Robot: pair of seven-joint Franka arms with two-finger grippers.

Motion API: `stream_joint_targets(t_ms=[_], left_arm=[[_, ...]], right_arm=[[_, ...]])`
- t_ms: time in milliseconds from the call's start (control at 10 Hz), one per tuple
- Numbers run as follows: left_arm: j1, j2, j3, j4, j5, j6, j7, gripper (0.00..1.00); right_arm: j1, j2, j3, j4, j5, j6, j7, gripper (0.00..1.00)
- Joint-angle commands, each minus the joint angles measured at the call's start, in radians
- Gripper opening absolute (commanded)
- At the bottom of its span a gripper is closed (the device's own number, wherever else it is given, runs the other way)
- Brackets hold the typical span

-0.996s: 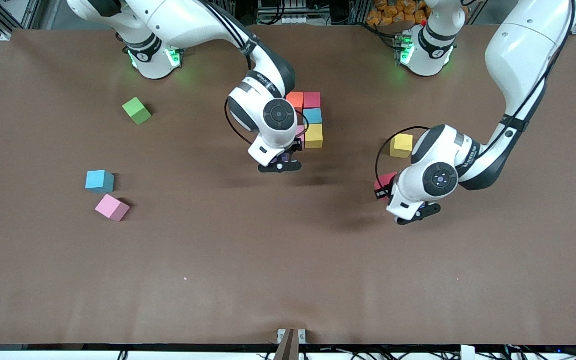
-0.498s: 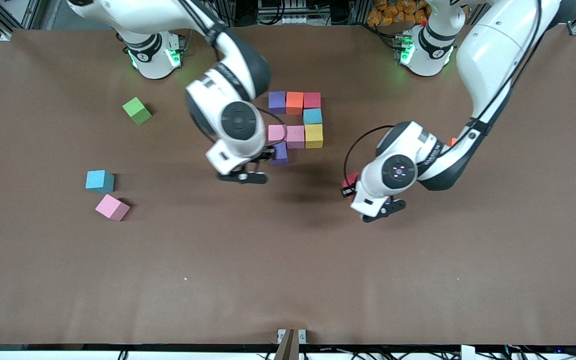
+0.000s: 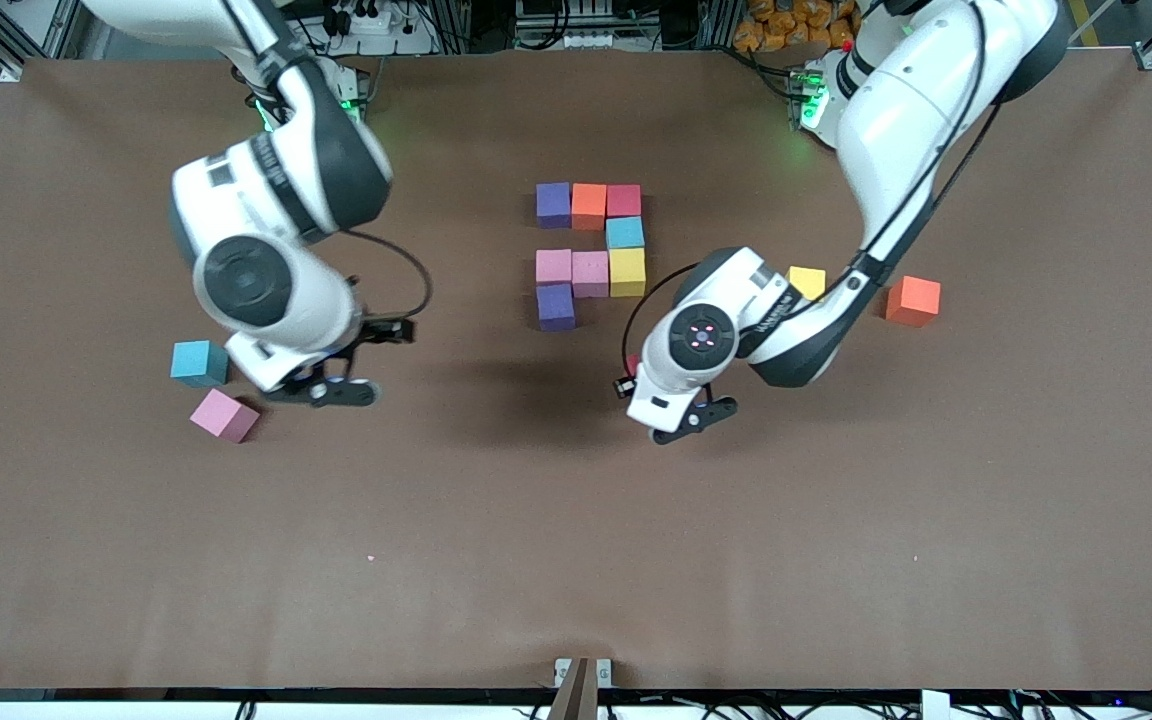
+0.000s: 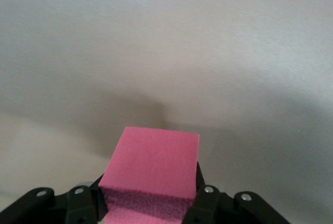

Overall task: Form number 2 with 11 blocks
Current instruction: 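Withdraw the right gripper while the left gripper carries hot-pink toward blue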

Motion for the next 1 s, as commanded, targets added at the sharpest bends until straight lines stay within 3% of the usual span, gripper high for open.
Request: stream_joint_targets(t_ms=[0,199,299,398,896], left_arm=[[-0.077,0.043,0.045,0.067,-0.025,0.037,-0.025,0.00],[-0.123,0.061,0.067,0.073,-0.025,0.090,-0.036,0.00],[-0.138,0.072,0.070,0.087,-0.025,0.104,-0.038,0.00],[-0.152,0.089,0.070,0.105,-0.025,0.108,-0.039,0.00],[-0.221,0.106,0.071,0.112,-0.047,0.119,-0.038,0.00]], right_arm=[[-0.099,-0.067,-0.020,-0.084,0.004,0.006,-0.220,1.00],[-0.197,-0.145,-0.032,-0.095,0.002,-0.028,-0.423,1.00],[-0.199,-0.212,-0.100,-0.124,0.002,-0.040,-0.532,1.00],[-0.222,-0.274,-0.125,-0.135,0.002,-0.045,-0.574,1.00],[-0.259,-0.320,-0.136,-0.140,0.002,-0.036,-0.587,1.00]])
